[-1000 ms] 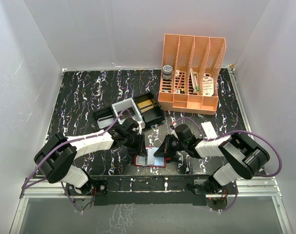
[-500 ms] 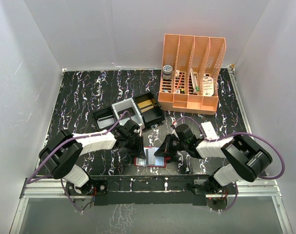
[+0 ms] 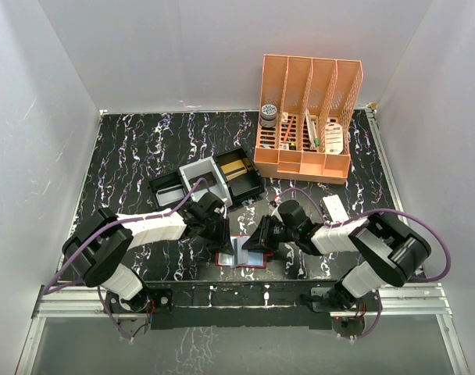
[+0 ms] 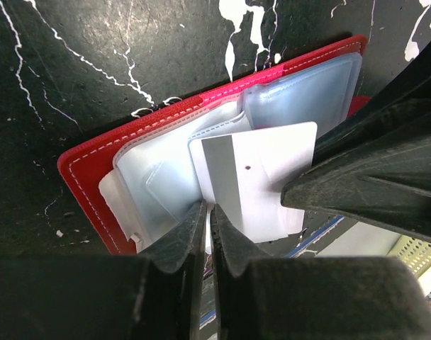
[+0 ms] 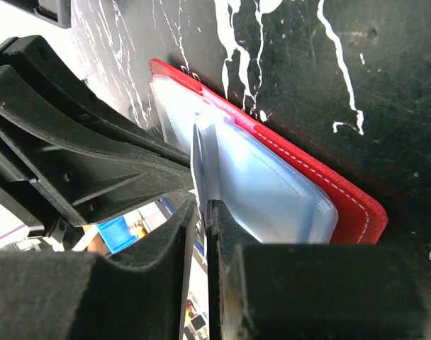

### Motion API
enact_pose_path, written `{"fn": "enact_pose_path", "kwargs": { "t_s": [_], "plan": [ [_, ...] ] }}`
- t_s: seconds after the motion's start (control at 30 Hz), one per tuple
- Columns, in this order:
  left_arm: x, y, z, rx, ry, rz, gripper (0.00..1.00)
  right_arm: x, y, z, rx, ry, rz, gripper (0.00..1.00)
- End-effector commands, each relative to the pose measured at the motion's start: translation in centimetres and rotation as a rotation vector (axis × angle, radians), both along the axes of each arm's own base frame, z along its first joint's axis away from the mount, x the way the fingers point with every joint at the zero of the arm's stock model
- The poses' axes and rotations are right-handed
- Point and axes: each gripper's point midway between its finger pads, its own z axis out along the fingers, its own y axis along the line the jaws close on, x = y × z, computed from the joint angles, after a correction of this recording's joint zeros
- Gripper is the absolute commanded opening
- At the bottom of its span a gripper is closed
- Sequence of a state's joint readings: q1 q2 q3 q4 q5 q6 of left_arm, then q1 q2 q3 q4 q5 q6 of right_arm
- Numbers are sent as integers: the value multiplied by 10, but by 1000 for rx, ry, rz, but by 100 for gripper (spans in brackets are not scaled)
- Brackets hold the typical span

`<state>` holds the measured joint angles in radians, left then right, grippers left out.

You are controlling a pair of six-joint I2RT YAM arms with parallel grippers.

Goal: Take the credit cards out of the card holder

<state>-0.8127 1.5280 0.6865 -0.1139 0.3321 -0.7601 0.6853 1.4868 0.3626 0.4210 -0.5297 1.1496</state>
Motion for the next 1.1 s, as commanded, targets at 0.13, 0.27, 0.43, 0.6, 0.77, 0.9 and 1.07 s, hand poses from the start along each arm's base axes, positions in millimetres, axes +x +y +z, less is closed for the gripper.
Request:
{"fn": "enact_pose_path", "kwargs": {
  "t_s": [0.13, 0.27, 0.43, 0.6, 0.77, 0.9, 1.07],
  "plan": [
    [-13, 17, -16, 69, 36, 8, 6, 5, 12, 8, 43, -30, 1, 7],
    [-14, 17, -16, 66, 36, 9, 6, 4, 13, 7, 50, -24, 3, 6],
    [-14, 18, -16, 72, 35, 10, 6, 4, 11, 7, 38, -34, 2, 0],
    [-14, 21, -15, 77, 25, 8, 6, 9, 0, 6, -20, -64, -5, 0],
    [-13, 23, -14, 88, 12, 3, 6, 14, -12, 9, -54, -83, -25, 0],
    [-11, 22, -11, 79, -4, 2, 6, 15, -18, 13, -67, -99, -33, 0],
    [-2, 17, 6, 50, -61, 9, 16, 22, -25, 20, -114, -135, -50, 0]
  ]
}}
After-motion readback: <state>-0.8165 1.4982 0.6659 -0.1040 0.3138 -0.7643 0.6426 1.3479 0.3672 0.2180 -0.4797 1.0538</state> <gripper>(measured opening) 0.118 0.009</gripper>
